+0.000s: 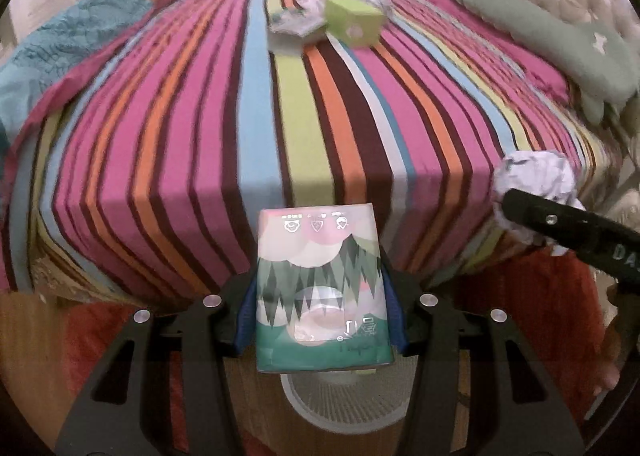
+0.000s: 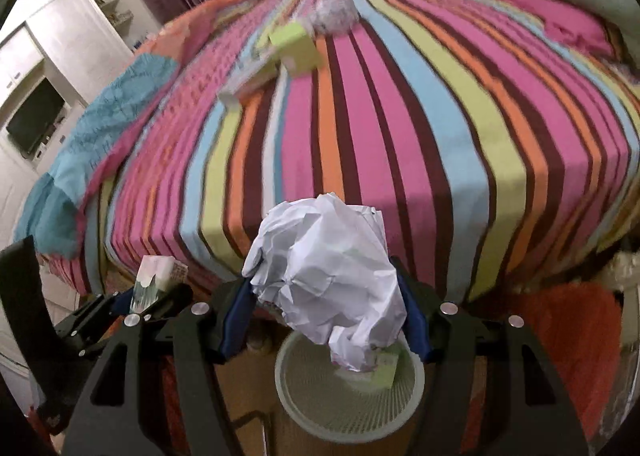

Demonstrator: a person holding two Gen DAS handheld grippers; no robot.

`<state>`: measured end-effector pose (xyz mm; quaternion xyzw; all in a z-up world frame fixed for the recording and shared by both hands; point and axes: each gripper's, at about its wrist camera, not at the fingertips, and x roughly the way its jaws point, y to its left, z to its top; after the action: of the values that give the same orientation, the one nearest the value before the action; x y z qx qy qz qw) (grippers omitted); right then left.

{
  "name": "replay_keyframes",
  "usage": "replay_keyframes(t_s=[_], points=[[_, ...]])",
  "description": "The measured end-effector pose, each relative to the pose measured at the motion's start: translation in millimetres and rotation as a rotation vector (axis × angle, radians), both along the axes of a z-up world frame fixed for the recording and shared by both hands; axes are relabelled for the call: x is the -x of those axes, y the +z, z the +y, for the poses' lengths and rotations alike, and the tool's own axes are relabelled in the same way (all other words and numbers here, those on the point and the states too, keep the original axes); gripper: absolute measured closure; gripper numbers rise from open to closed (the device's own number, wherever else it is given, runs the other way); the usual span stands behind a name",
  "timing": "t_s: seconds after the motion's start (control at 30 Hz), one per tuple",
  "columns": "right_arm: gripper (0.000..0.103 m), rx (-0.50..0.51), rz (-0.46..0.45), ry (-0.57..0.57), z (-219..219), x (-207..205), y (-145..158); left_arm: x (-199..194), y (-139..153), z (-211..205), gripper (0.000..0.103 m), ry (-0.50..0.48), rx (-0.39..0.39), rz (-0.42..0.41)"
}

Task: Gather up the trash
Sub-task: 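Carry tissue pack and paper ball over the wastebasket and open both tools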

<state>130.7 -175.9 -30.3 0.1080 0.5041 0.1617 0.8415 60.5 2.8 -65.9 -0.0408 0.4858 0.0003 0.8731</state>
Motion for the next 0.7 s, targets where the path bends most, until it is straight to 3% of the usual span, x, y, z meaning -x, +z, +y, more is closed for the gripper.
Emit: replay_keyframes(t_s=[0.33, 0.53, 0.7], points=[[0.043, -0.046, 0.309, -0.064, -10, 7, -85, 4, -76, -1, 0.052, 0.021, 0.115, 0.255], [0.043, -0.134, 0.540, -0.074, -8, 9, -137, -1, -113, -7, 0.052, 0.010, 0.184, 0.398], [0.043, -0.147, 0.650, -0.110, -6, 3, -165, -5, -144, -14, 0.052, 0.008, 0.210, 0.516]])
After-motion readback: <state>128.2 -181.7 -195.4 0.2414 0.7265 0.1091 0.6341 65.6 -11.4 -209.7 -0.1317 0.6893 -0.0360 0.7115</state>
